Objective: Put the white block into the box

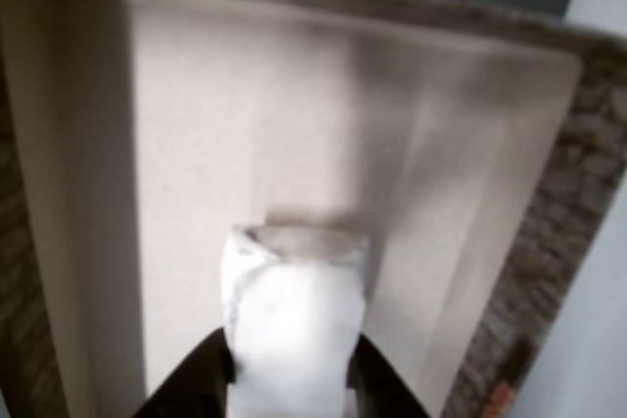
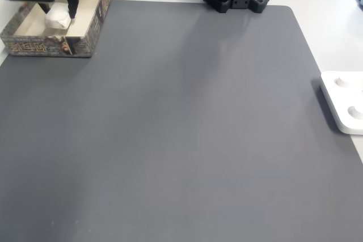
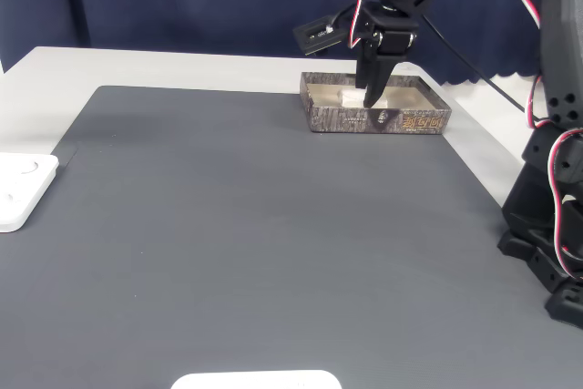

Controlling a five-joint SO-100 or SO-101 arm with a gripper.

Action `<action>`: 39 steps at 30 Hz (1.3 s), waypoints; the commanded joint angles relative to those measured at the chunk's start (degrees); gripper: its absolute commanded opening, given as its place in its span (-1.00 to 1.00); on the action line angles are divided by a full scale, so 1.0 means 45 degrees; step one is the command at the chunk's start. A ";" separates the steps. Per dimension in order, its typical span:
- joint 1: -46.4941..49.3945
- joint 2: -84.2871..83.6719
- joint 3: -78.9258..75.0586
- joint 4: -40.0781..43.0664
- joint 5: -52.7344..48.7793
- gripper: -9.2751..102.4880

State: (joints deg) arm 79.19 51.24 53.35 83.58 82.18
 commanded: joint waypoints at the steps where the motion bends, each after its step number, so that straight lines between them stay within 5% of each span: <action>1: -0.0176 0.0156 -0.0566 -0.0176 -0.0039 -0.82; 18: -0.0234 0.0352 -0.0176 -0.1113 0.0137 -0.16; 39: -0.1113 0.4473 0.2285 -0.1719 -0.0312 -0.14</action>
State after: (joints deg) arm 75.67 61.08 62.31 76.90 82.62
